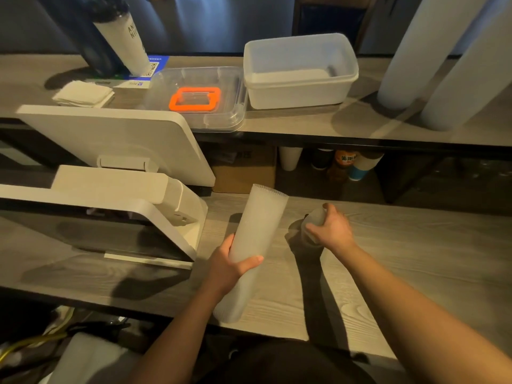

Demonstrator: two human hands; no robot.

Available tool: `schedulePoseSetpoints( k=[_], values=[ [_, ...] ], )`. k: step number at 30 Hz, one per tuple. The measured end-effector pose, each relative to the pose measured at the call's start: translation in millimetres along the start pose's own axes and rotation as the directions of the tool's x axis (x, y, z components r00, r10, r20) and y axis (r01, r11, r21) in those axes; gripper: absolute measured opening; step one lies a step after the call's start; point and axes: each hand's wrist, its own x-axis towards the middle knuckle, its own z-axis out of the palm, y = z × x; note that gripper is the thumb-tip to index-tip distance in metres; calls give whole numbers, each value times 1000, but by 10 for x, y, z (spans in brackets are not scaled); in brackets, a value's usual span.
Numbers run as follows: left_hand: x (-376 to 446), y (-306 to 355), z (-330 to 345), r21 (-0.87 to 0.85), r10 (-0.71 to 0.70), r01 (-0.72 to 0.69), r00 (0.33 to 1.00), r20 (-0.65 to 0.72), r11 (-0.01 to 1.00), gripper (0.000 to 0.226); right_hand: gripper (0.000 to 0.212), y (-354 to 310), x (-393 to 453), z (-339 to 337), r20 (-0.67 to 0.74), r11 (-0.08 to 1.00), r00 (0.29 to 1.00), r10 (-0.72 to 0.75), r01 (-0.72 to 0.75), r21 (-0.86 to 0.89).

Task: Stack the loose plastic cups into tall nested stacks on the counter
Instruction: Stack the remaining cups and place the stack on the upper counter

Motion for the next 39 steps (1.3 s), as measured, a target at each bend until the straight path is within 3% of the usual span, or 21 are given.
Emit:
schedulePoseSetpoints(
  k=[3,6,9,11,13,18,21,27,32,39],
  values=[
    [-30,-30,-27,3,2,-2,1000,-10,1000,81,83,-27,-67,-141,-3,898,995,100,-88,431],
    [-52,-54,-51,22,6,-6,1000,-11,1000,77,72,-31,-159,-311,118,648,982,149,-187,738],
    [-47,-91,-75,73,12,-12,1000,-3,997,88,60,-5,-244,-480,239,439,971,-2,-214,873],
    [-46,-102,-77,106,19,-20,1000,11,994,90,56,-46,-311,-589,261,402,958,-119,-194,895],
    [-53,-99,-71,133,33,-35,999,22,991,89,57,-143,-382,-673,221,444,957,-189,-117,888],
    [-84,-41,-44,211,78,-89,995,61,974,83,54,-353,-517,-700,112,680,944,-311,139,720],
    [-110,-15,-23,273,96,-113,992,76,955,82,55,-388,-545,-646,111,738,926,-360,210,641],
    [-154,-42,-1,304,106,-121,992,65,945,75,52,-364,-610,-560,123,764,932,-342,200,613],
    [-173,-65,37,267,79,-93,995,64,959,86,47,-392,-676,-455,144,766,938,-316,163,621],
    [-182,-74,51,228,10,-22,998,54,974,89,72,-370,-700,-328,311,778,878,-364,102,620]
  ],
)
